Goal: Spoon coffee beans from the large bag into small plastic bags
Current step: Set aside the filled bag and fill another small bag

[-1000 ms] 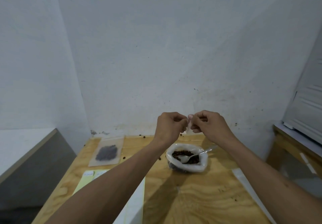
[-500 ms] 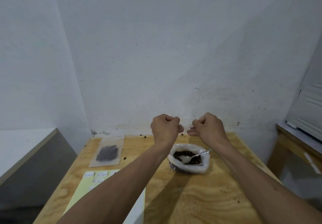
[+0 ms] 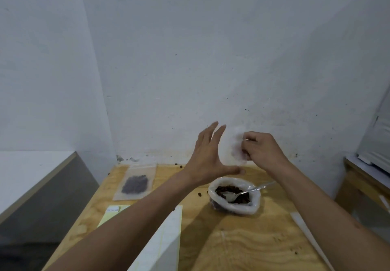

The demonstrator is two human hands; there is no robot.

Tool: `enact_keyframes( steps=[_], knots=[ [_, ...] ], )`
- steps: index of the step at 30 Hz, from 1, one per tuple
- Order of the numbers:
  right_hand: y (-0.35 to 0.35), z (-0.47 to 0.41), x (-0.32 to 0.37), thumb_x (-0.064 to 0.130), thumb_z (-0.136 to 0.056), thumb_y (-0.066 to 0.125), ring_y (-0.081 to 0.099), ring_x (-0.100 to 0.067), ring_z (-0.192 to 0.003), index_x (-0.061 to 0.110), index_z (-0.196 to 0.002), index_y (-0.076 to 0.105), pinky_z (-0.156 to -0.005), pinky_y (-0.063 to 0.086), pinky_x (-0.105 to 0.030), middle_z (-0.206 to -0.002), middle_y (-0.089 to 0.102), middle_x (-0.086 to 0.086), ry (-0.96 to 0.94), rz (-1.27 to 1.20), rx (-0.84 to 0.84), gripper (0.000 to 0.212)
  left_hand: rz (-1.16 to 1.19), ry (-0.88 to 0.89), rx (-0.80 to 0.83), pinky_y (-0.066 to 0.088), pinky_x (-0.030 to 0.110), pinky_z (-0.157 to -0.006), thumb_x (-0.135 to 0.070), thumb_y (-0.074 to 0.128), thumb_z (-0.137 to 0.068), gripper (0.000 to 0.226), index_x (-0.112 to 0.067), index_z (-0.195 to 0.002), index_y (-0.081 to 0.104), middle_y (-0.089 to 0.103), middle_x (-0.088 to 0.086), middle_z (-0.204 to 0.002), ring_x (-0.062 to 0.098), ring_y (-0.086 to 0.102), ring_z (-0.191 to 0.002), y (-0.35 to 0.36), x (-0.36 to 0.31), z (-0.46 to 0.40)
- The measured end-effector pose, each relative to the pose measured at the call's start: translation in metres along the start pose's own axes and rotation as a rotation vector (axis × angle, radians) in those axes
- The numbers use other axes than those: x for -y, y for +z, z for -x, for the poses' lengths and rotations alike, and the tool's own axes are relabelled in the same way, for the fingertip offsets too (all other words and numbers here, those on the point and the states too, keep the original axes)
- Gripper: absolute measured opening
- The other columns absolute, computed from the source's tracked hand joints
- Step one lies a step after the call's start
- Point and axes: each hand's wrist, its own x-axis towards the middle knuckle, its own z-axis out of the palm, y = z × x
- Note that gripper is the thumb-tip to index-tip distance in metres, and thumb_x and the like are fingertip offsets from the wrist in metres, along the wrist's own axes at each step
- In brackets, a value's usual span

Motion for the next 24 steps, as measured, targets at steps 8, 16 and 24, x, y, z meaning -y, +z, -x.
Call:
enact_keyframes(
  steps=[8,16,24],
  knots=[
    [0.009,-0.002,-0.007,0.001,-0.097,0.059,0.069,-0.024,-0.099,0.025,-0.083,0.073,-0.079,0.057,-0.033,-0.101,0.074,-0.004,-0.018,-0.041,0.033,0.032,-0.222,0.142,-0.004,0.039,0.038,-0.107,-0.046,0.087,-0.068,0.094,-0.011,-0.143,0.043,0.047,0.006,-0.128,0.025,0.044,-0.118,-0.011,0.017,-0.009],
    [0.005,0.006,0.006,0.018,-0.077,0.088,0.066,0.0,-0.071,0.022,-0.086,0.076,-0.063,0.049,-0.011,-0.08,0.073,0.008,-0.184,0.127,-0.063,0.015,-0.309,0.081,0.079,0.038,0.031,-0.097,-0.053,0.086,-0.069,0.105,-0.019,-0.152,0.031,0.039,0.008,-0.133,0.024,0.045,-0.115,-0.015,0.023,-0.002],
    [0.001,0.007,0.005,0.017,-0.08,0.084,0.073,-0.005,-0.076,0.023,-0.08,0.081,-0.072,0.056,-0.019,-0.079,0.078,0.007,-0.167,0.158,0.173,0.007,-0.253,0.044,0.116,0.04,0.032,-0.095,-0.057,0.088,-0.064,0.105,-0.021,-0.148,0.036,0.041,0.005,-0.125,0.017,0.038,-0.102,-0.011,0.02,-0.001]
  ],
)
